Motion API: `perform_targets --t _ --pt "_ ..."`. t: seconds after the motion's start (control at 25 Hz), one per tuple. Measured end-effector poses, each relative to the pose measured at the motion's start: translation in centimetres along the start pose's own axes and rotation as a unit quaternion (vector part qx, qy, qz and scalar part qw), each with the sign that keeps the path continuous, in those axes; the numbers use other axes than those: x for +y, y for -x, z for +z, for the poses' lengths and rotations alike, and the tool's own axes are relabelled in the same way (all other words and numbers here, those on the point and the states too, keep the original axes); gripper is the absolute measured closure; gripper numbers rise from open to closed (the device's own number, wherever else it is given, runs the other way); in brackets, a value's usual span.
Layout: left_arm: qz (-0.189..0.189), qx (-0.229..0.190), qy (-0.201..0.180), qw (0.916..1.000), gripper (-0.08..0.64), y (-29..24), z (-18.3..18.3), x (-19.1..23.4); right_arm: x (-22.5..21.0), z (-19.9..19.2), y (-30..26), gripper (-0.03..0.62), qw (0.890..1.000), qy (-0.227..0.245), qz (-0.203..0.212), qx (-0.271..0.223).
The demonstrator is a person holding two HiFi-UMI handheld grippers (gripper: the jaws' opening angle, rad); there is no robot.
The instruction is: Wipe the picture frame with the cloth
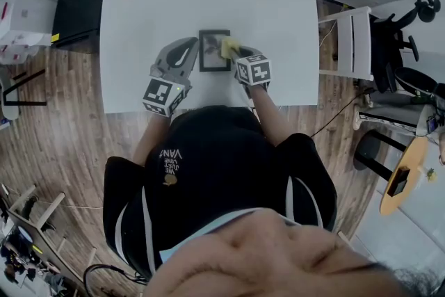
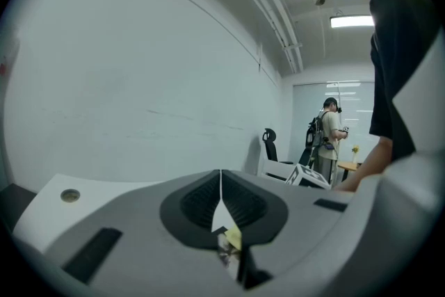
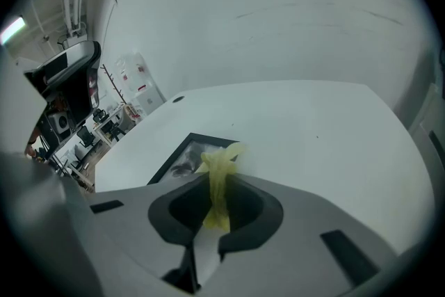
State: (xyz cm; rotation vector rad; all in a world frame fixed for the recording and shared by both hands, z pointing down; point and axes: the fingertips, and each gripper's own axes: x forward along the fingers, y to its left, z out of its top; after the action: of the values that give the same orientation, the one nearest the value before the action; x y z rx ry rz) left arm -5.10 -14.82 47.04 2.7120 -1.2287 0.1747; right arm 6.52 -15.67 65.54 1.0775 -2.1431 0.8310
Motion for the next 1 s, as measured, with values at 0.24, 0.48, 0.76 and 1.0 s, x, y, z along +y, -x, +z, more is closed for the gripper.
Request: perform_targets --t 0.24,0.48,0.76,1.0 --pt "-0.005 -0.002 0.002 1.0 0.543 -0.3 0.0 0.0 -1.2 -0.3 0.6 0.549 1.0 -0.005 -0.015 0.0" --pt "-0.01 -0.002 0.004 0.9999 0.543 -0.5 -0.1 -0.1 -1.7 -0.6 0.8 0.548 1.0 -0.007 -0.022 0.002" --pt "-0.008 -0.003 0.002 1.0 0.543 -0.2 0.2 -0.2 -1.8 -0.5 1.4 0.548 1.0 -0.005 -0.023 0.001" --pt "0.004 -0.004 0.003 1.0 0.543 0.4 0.2 0.1 -0.9 0.4 1.6 0.548 1.0 0.002 -0.009 -0.009"
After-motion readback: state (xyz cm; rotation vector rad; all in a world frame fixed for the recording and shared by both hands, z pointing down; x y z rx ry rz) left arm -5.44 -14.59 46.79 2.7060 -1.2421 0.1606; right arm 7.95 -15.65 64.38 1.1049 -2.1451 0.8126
